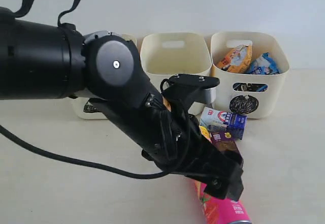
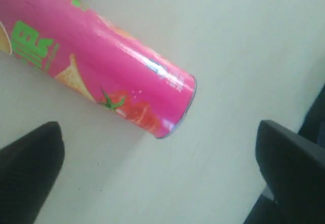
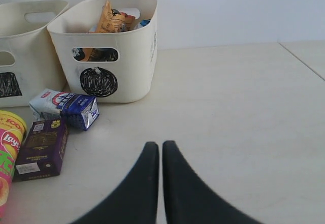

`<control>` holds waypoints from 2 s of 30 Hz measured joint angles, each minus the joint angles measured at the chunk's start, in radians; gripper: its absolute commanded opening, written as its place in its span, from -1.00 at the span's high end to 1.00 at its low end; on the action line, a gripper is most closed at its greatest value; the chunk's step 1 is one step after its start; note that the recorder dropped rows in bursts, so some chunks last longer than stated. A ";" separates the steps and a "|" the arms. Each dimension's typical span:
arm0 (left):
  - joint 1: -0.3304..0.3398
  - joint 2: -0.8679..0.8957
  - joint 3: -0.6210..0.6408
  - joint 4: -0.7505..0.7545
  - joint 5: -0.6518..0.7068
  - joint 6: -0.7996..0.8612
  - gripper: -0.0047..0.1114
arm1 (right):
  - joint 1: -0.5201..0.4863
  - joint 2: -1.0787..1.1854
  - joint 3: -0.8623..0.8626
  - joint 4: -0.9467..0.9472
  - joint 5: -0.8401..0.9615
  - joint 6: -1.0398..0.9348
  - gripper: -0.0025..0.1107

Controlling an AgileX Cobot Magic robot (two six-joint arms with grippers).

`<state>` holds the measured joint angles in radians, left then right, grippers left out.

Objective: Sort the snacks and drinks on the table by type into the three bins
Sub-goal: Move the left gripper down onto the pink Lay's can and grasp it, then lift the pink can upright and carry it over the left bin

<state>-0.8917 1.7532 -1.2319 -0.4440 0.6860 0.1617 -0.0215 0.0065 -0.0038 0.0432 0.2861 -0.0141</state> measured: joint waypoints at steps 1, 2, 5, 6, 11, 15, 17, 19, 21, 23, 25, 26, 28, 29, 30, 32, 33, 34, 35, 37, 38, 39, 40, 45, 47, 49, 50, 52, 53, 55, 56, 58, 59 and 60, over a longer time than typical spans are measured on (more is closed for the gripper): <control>-0.002 0.016 0.000 0.039 -0.037 -0.088 -0.74 | 0.000 0.000 0.000 0.000 0.000 0.000 0.96; -0.002 0.031 -0.002 0.078 -0.055 -0.162 -0.74 | 0.000 0.000 0.000 0.000 0.000 0.000 0.96; -0.002 0.091 -0.035 0.252 -0.062 -0.373 -0.74 | 0.000 0.000 0.000 0.000 0.000 0.000 0.96; -0.002 0.108 -0.049 0.297 -0.057 -0.425 -0.74 | 0.000 0.000 0.000 0.000 0.000 0.000 0.96; -0.020 0.202 -0.150 0.457 -0.040 -0.602 -0.74 | 0.000 0.000 0.000 0.000 -0.024 0.000 0.96; -0.034 0.259 -0.212 0.536 -0.035 -0.721 -0.74 | 0.000 0.000 0.000 0.000 -0.029 0.000 0.96; -0.034 0.285 -0.240 0.552 -0.033 -0.755 -0.74 | 0.000 0.000 0.000 0.000 -0.029 0.000 0.96; -0.034 0.305 -0.256 0.563 -0.031 -0.776 -0.74 | 0.000 0.000 0.000 0.000 -0.029 0.000 0.96; -0.034 0.329 -0.272 0.584 -0.026 -0.807 -0.74 | 0.000 0.000 0.000 0.000 -0.029 0.000 0.96; -0.034 0.354 -0.284 0.608 -0.019 -0.840 -0.74 | 0.000 0.000 0.000 0.000 -0.029 0.002 0.96; -0.034 0.376 -0.293 0.624 -0.019 -0.861 -0.74 | 0.000 0.000 0.000 0.002 -0.029 0.002 0.96; -0.034 0.389 -0.299 0.632 -0.019 -0.869 -0.74 | 0.000 0.000 0.000 0.002 -0.029 0.002 0.96; -0.034 0.404 -0.303 0.637 -0.017 -0.875 -0.74 | 0.000 0.000 0.000 0.002 -0.029 0.002 0.96; -0.034 0.411 -0.303 0.639 -0.017 -0.877 -0.73 | 0.000 0.000 0.000 0.002 -0.029 0.002 0.96; -0.034 0.417 -0.303 0.639 -0.015 -0.878 -0.72 | 0.000 0.000 0.000 0.002 -0.029 0.002 0.96; -0.034 0.430 -0.303 0.641 -0.012 -0.878 -0.64 | 0.000 0.000 0.000 0.002 -0.029 0.002 0.96; -0.034 0.436 -0.303 0.642 -0.007 -0.878 -0.55 | 0.000 0.000 0.000 0.002 -0.029 0.002 0.96; -0.034 0.440 -0.303 0.642 0.000 -0.878 -0.46 | 0.000 0.000 0.000 0.002 -0.029 0.002 0.96; -0.034 0.445 -0.303 0.643 0.006 -0.875 -0.34 | 0.000 0.000 0.000 0.002 -0.029 0.002 0.96; -0.034 0.448 -0.303 0.646 0.021 -0.867 -0.06 | 0.000 0.000 0.000 0.002 -0.029 0.002 0.96; -0.034 0.451 -0.303 0.649 0.030 -0.863 0.09 | 0.000 0.000 0.000 0.002 -0.029 0.002 0.96; -0.034 0.451 -0.303 0.654 0.039 -0.858 0.27 | 0.000 0.000 0.000 0.002 -0.029 0.002 0.96; -0.034 0.451 -0.303 0.659 0.043 -0.856 0.44 | 0.000 0.000 0.000 0.002 -0.029 0.002 0.96; -0.034 0.451 -0.303 0.665 0.065 -0.824 0.85 | 0.000 0.000 0.000 0.002 -0.029 0.002 0.96; -0.034 0.451 -0.305 0.667 0.081 -0.804 0.85 | 0.000 0.000 0.000 0.002 -0.029 0.004 0.96; -0.034 0.445 -0.307 0.667 0.108 -0.776 0.85 | 0.000 0.000 0.000 0.002 -0.029 0.004 0.96; -0.034 0.439 -0.307 0.668 0.123 -0.760 0.85 | 0.000 0.000 0.000 0.002 -0.029 0.004 0.96; -0.034 0.420 -0.307 0.668 0.140 -0.730 0.85 | 0.000 0.000 0.000 0.002 -0.029 0.004 0.96; -0.034 0.404 -0.307 0.668 0.142 -0.714 0.85 | 0.000 0.000 0.000 0.002 -0.029 0.004 0.96; -0.034 0.362 -0.307 0.668 0.143 -0.680 0.85 | 0.000 0.000 0.000 0.002 -0.029 0.004 0.96; -0.034 0.339 -0.307 0.668 0.143 -0.663 0.85 | 0.000 0.000 0.000 0.002 -0.029 0.004 0.96; -0.034 0.294 -0.307 0.668 0.144 -0.630 0.85 | 0.000 0.000 0.000 0.002 -0.029 0.004 0.96; -0.034 0.269 -0.307 0.668 0.146 -0.612 0.85 | 0.000 0.000 0.000 0.002 -0.029 0.004 0.96; -0.034 0.243 -0.307 0.668 0.146 -0.596 0.85 | 0.000 0.000 0.000 0.002 -0.029 0.004 0.96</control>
<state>-0.9261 1.9962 -1.5390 0.2238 0.8317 -0.4344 -0.0215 0.0065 -0.0038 0.0449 0.2567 -0.0105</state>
